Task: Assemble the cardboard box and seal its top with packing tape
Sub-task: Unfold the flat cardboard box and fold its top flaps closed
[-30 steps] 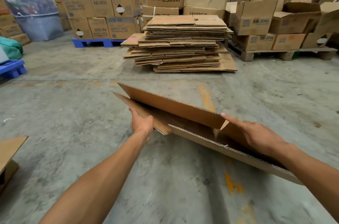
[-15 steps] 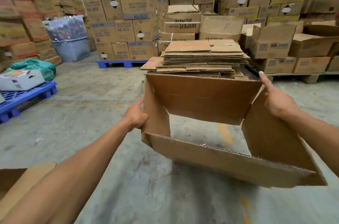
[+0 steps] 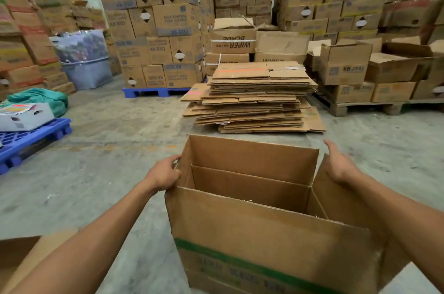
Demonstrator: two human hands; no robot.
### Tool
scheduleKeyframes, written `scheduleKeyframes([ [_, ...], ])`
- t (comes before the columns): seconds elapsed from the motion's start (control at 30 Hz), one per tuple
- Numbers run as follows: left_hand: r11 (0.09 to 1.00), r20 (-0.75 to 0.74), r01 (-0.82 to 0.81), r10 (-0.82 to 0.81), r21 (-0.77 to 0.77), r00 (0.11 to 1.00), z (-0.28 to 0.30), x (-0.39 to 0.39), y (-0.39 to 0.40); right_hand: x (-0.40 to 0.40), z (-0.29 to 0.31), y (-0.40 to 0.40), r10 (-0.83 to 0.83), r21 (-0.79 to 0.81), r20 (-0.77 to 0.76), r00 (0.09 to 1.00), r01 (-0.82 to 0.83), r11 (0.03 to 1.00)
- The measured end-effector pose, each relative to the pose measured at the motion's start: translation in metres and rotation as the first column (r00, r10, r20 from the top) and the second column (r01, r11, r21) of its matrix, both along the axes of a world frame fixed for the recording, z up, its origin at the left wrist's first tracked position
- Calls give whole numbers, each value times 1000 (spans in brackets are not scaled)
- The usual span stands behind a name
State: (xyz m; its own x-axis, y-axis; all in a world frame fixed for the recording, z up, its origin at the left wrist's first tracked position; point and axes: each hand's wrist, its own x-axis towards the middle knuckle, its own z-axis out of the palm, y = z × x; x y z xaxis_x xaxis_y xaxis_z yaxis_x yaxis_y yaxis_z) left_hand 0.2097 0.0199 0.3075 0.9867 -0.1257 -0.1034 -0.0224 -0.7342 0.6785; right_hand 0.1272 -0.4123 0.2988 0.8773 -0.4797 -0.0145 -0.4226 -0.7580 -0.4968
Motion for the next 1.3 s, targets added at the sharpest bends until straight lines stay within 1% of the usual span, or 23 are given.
scheduleKeyframes([
  [0.07,997,45,-22,25,-70,999,-8,-1,-1,-7,3,-5,57,68,-7,998,-57,996],
  [0.17,978,51,-49,61,-201,997,-19,-9,-3,-27,5,-11,114,248,4,994,-111,962],
  [0.2,969,58,-45,60,-241,997,-22,-12,-3,-38,5,-10,98,347,3,995,-93,933],
  [0.27,951,42,-38,54,-307,998,-23,-15,-3,-59,7,-4,49,544,5,999,-44,838],
  [0.3,947,19,-29,37,-321,999,-23,-14,-3,-68,8,1,32,596,12,999,-33,802],
  [0.33,949,-8,-12,10,-315,1000,-23,-12,-2,-74,6,3,14,603,18,1000,-22,798],
  [0.37,958,-31,13,-23,-288,999,-23,-11,-2,-78,4,5,-10,586,30,1000,-10,810],
  [0.43,972,-57,70,-85,-224,995,-22,-8,-2,-78,-1,5,-29,488,70,997,-9,873],
  [0.53,971,-101,122,-145,-207,984,-22,-8,-4,-71,-4,3,39,327,90,995,-66,943],
  [0.63,968,-125,138,-167,-212,978,-24,-9,-1,-61,-5,-2,113,220,87,990,-130,967],
  [0.7,962,-150,133,-172,-237,974,-22,-11,3,-52,-5,-5,149,170,55,987,-156,973],
  [0.77,957,-166,149,-193,-248,967,-21,-13,7,-43,-4,-6,155,149,6,988,-154,977],
  [0.83,956,-198,172,-221,-238,955,-18,-18,12,-34,-3,-8,141,134,-12,990,-139,981],
  [0.93,950,-285,233,-287,-209,915,-16,-24,25,-21,0,-8,131,103,-26,991,-127,986],
  [1.03,944,-334,309,-331,-119,883,-16,-29,37,-10,-1,-2,136,112,-15,991,-134,985],
  [1.17,920,-369,383,-386,-86,846,-16,-40,25,8,-10,27,196,190,10,981,-194,962],
  [1.23,897,-365,441,-419,-27,831,-20,-48,9,14,-22,51,224,223,8,975,-220,950],
  [1.3,858,-374,511,-457,55,807,-28,-51,-6,14,-36,70,239,193,-33,971,-228,954],
])
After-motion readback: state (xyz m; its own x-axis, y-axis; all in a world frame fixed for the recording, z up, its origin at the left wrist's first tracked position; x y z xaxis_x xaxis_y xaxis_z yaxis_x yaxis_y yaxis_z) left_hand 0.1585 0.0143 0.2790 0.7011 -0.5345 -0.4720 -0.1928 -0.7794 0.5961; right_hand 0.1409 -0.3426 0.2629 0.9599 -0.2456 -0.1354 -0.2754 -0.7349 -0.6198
